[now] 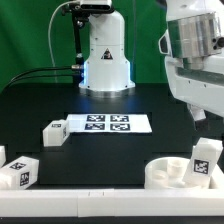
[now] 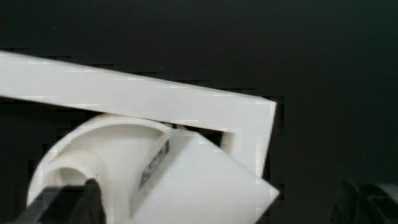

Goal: Assemble stool

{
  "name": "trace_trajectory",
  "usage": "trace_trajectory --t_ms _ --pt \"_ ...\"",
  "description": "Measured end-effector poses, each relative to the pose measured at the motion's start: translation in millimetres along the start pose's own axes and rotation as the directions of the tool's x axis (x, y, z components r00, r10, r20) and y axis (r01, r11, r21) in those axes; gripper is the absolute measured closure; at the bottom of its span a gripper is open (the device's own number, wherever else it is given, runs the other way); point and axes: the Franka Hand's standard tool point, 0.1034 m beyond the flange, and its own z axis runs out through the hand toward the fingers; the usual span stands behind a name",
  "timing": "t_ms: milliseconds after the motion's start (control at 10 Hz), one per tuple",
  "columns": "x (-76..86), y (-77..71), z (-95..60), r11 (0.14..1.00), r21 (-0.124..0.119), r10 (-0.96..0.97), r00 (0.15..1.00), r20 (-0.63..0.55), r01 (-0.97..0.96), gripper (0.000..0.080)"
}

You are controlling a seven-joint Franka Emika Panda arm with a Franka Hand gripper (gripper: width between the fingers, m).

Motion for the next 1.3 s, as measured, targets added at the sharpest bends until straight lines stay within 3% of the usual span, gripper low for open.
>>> trace_trajectory --t_ms 200,400,700,900,1000,1100,1200,1300 --pt "-0.1 -1.8 -4.1 0.934 -0.006 -0.356 0.934 -0.014 0.356 0.015" --pt "-3.4 -1.0 -3.2 0.735 -0.031 -0.678 0.734 -0.021 0.678 0.015" --pt "-0.1 1.0 -2.3 0.607 -0.047 -0.795 0.607 -0.016 0.793 0.015" --pt "1.9 1.8 -1.9 0.463 -0.064 -0.886 0.463 -0.009 0.884 0.015" --pt "0.4 4.7 1.5 0.228 -0.099 -0.972 0.232 0.032 0.969 0.015" --pt "-4.2 4.6 6.3 0.049 -0.113 -0.996 0.058 0.074 0.992 0.015" --pt "-5.0 3.6 8.7 0.049 -0.12 -0.998 0.054 0.04 0.992 0.015" --pt "-1.7 6.0 9.1 -0.039 -0.125 -0.998 -0.033 0.056 0.991 0.015"
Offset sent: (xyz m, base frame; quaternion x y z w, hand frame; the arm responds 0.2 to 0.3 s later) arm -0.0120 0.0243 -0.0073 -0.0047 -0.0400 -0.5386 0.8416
